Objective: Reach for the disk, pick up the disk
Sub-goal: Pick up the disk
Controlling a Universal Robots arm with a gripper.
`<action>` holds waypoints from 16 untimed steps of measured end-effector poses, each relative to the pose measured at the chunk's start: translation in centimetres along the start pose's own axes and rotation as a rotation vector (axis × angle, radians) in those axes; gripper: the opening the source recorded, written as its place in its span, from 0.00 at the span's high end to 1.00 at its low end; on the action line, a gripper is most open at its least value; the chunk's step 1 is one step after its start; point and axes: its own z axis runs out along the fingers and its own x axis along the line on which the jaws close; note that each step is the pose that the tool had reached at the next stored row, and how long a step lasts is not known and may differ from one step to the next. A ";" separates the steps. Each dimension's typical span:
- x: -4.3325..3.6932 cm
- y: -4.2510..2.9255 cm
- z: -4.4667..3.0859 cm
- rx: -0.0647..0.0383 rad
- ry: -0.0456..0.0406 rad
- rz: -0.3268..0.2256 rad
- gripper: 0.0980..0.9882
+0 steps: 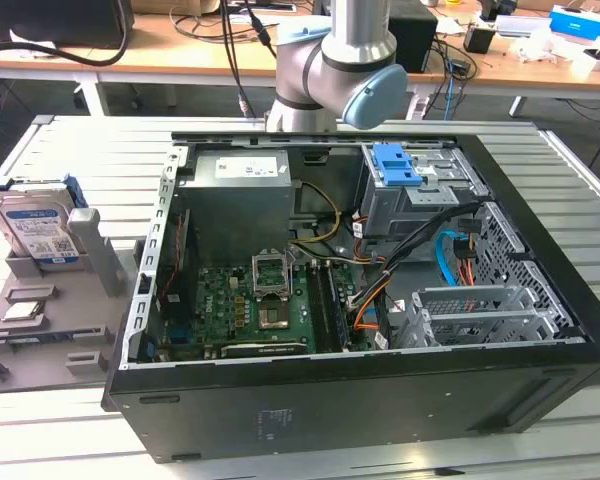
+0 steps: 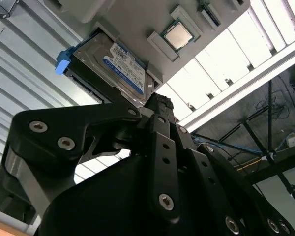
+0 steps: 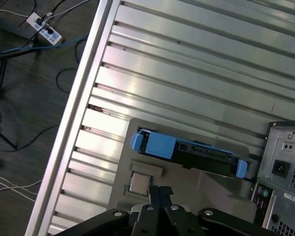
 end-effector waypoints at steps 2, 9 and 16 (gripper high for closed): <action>0.00 0.00 0.00 0.000 0.0010 -0.025 0.99; -0.01 0.02 0.00 0.000 0.0031 -0.082 0.99; -0.01 0.04 0.00 0.000 0.0058 -0.152 0.99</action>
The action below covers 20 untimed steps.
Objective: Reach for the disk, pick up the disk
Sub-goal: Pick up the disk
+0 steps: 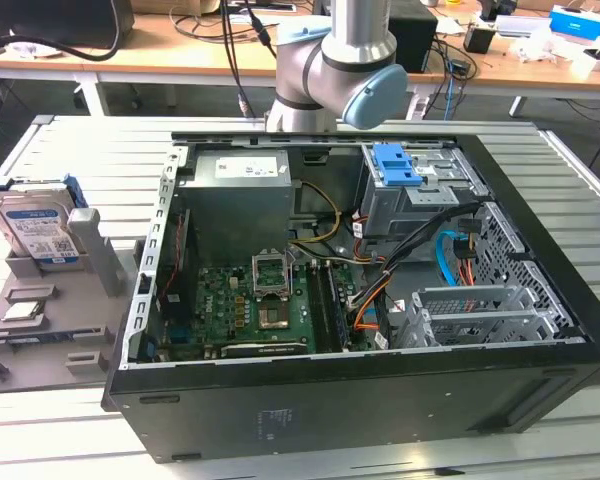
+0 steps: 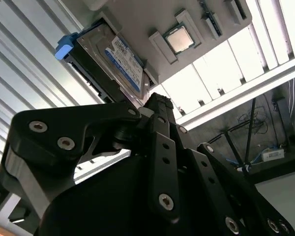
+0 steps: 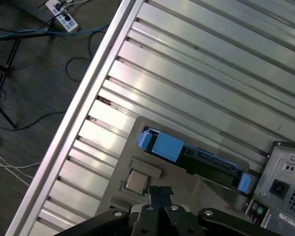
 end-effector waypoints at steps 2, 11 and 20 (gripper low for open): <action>0.00 0.00 0.00 0.000 0.0009 -0.022 0.99; -0.01 0.02 0.00 0.000 0.0046 -0.120 0.99; -0.02 0.04 0.00 0.000 0.0078 -0.204 0.99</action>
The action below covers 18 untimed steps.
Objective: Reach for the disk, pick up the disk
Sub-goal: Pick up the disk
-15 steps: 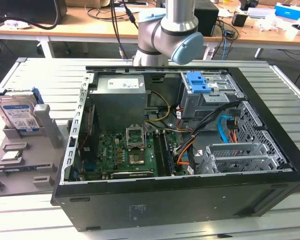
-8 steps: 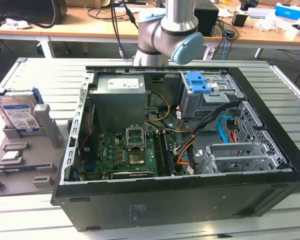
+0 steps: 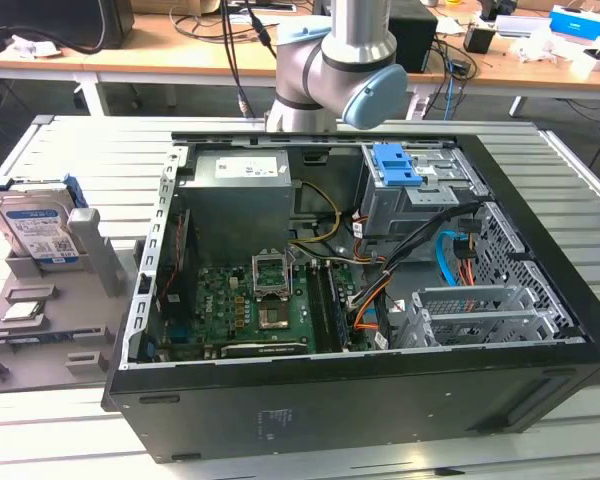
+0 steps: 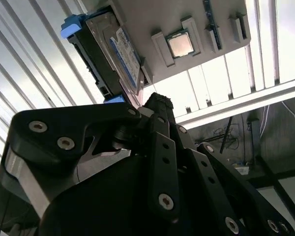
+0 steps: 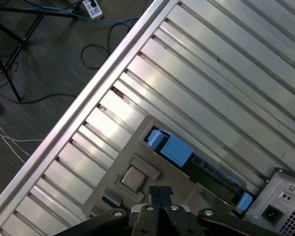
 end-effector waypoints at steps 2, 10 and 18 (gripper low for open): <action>0.00 0.00 0.00 0.000 0.0008 -0.021 0.99; -0.01 0.01 0.00 0.000 0.0034 -0.089 0.99; -0.01 0.02 0.00 0.000 0.0059 -0.154 0.99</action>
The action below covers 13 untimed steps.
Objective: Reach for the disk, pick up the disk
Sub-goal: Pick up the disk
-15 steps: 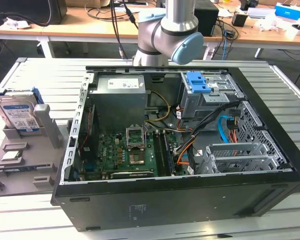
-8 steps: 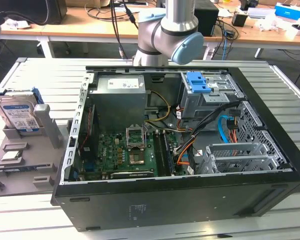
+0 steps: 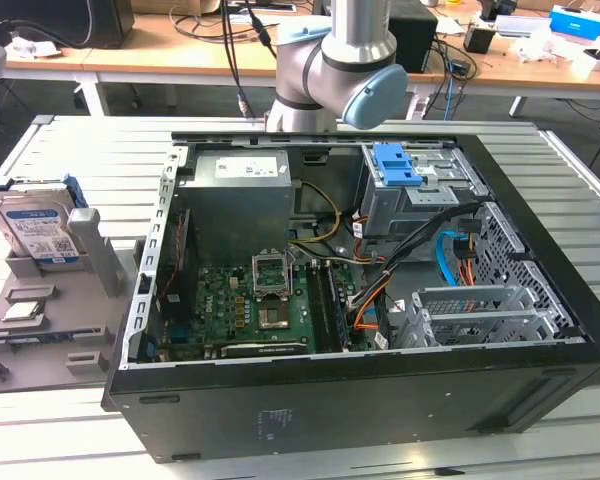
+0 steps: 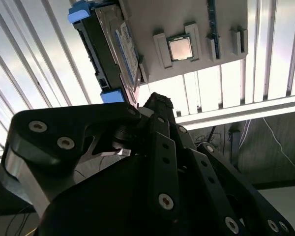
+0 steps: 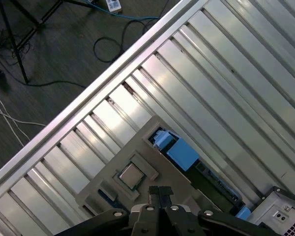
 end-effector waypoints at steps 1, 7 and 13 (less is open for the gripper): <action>0.00 0.00 0.00 0.000 0.0004 -0.010 0.99; -0.01 0.01 0.00 0.000 0.0027 -0.070 0.99; -0.01 0.00 0.00 0.000 0.0042 -0.111 0.99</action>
